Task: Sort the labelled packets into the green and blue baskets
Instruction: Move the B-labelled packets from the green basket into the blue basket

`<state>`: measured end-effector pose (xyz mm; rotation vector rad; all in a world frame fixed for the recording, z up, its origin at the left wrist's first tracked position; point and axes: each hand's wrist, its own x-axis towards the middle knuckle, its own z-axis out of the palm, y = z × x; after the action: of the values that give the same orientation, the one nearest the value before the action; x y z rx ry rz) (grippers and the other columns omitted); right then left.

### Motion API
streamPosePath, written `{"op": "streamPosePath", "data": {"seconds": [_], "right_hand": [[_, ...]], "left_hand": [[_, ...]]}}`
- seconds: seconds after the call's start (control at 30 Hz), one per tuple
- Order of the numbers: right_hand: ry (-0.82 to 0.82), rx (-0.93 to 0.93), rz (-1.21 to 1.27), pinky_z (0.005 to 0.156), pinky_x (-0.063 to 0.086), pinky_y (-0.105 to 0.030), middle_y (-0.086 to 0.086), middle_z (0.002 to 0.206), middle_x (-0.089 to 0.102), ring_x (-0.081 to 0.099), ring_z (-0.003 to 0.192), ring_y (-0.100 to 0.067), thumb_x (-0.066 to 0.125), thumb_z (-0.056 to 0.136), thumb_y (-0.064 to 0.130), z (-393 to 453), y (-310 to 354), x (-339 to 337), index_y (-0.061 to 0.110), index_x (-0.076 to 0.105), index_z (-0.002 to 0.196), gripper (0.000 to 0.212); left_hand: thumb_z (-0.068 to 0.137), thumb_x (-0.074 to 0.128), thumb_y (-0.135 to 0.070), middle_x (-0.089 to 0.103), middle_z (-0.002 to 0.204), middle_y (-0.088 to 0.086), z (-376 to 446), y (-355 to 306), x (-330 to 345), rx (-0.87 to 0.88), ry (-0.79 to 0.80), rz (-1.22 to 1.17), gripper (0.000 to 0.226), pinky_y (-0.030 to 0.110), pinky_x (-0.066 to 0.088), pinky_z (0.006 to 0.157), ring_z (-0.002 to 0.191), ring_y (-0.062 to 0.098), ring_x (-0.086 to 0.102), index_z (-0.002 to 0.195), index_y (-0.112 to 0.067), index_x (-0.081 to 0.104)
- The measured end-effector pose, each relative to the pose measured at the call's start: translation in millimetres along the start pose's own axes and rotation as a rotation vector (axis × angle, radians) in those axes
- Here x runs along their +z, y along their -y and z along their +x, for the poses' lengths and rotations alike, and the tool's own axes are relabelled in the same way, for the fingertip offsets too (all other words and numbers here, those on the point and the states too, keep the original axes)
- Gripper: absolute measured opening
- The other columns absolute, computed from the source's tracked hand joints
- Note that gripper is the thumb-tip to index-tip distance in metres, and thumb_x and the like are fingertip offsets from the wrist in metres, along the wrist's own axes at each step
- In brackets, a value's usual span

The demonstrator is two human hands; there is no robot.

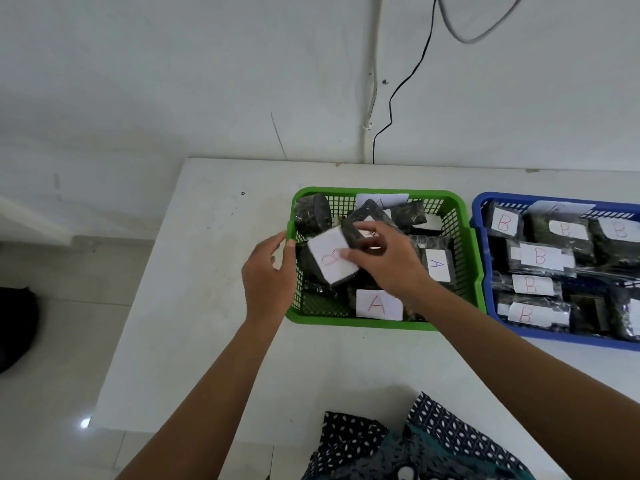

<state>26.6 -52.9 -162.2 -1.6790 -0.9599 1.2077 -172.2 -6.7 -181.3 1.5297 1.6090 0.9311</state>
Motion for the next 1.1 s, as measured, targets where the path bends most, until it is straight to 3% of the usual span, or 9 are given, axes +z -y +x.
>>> {"op": "streamPosePath", "data": {"seconds": [0.13,0.3,0.5,0.67,0.77,0.83,0.93,1.03,1.1], "right_hand": [[-0.049,0.088,0.499,0.076,0.061,-0.033,-0.006,0.107,0.076,0.074,0.097,-0.022,0.081,0.083,0.018,-14,2,-32,0.026,0.06,0.131,0.053],[-0.146,0.069,0.604,0.088,0.059,-0.036,-0.009,0.109,0.075,0.072,0.104,-0.025,0.076,0.089,0.017,-49,-10,-80,0.023,0.064,0.124,0.038],[-0.39,-0.004,0.227,0.09,0.059,-0.041,0.001,0.11,0.074,0.071,0.102,-0.016,0.068,0.094,0.029,-104,-42,-172,0.024,0.063,0.127,0.034],[-0.685,-0.013,-0.15,0.085,0.058,-0.027,0.013,0.104,0.072,0.068,0.098,-0.002,0.065,0.095,0.034,-140,-86,-264,0.025,0.068,0.12,0.026],[-0.786,-0.001,-0.26,0.089,0.057,-0.034,0.012,0.111,0.069,0.064,0.102,-0.003,0.064,0.096,0.033,-149,-114,-314,0.023,0.068,0.12,0.025],[-0.813,0.018,-0.322,0.085,0.058,-0.037,0.011,0.116,0.064,0.06,0.103,-0.008,0.061,0.097,0.035,-149,-132,-344,0.026,0.066,0.122,0.027],[-0.777,0.066,-0.367,0.072,0.057,-0.025,0.006,0.128,0.057,0.057,0.112,-0.017,0.056,0.098,0.039,-140,-154,-375,0.029,0.058,0.131,0.034],[-0.749,0.069,-0.372,0.088,0.057,-0.038,0.002,0.136,0.053,0.056,0.118,-0.019,0.052,0.1,0.037,-125,-167,-391,0.026,0.051,0.14,0.041],[-0.723,0.062,-0.306,0.092,0.054,-0.038,0.006,0.137,0.052,0.056,0.119,-0.016,0.047,0.102,0.036,-117,-170,-397,0.026,0.046,0.144,0.043]], "left_hand": [[0.091,0.061,-0.05,0.07,0.099,-0.031,-11,-42,23,-0.017,0.188,-0.227,0.032,0.006,0.049,0.079,0.097,-0.014,0.063,0.119,-0.037,0.07],[0.091,0.072,-0.028,0.077,0.102,-0.008,-34,-81,78,-0.167,0.525,-0.546,0.028,0.026,0.06,0.078,0.099,0.009,0.072,0.118,-0.035,0.067],[0.091,0.072,-0.025,0.077,0.102,-0.007,-63,-116,152,-0.169,0.656,-0.505,0.021,0.03,0.06,0.079,0.099,0.01,0.073,0.11,-0.033,0.069],[0.088,0.075,-0.03,0.078,0.094,-0.008,-95,-153,224,-0.13,0.734,-0.438,0.018,0.025,0.06,0.074,0.092,0.011,0.074,0.104,-0.028,0.067],[0.09,0.073,-0.027,0.078,0.094,-0.008,-114,-171,267,-0.108,0.761,-0.366,0.011,0.025,0.06,0.072,0.09,0.008,0.073,0.095,-0.034,0.069],[0.09,0.072,-0.027,0.075,0.097,-0.011,-124,-175,289,-0.091,0.757,-0.275,0.014,0.028,0.061,0.073,0.093,0.007,0.072,0.096,-0.04,0.07],[0.092,0.069,-0.031,0.073,0.107,-0.01,-137,-172,309,-0.06,0.79,-0.109,0.031,0.028,0.061,0.078,0.1,0.007,0.069,0.122,-0.03,0.07],[0.093,0.065,-0.037,0.071,0.106,-0.015,-148,-170,319,0.012,0.79,0.035,0.035,0.015,0.055,0.071,0.099,0.002,0.066,0.127,-0.027,0.068],[0.094,0.064,-0.038,0.073,0.104,-0.011,-152,-173,324,-0.015,0.766,0.028,0.033,0.025,0.06,0.076,0.1,0.009,0.068,0.125,-0.027,0.069]]}}
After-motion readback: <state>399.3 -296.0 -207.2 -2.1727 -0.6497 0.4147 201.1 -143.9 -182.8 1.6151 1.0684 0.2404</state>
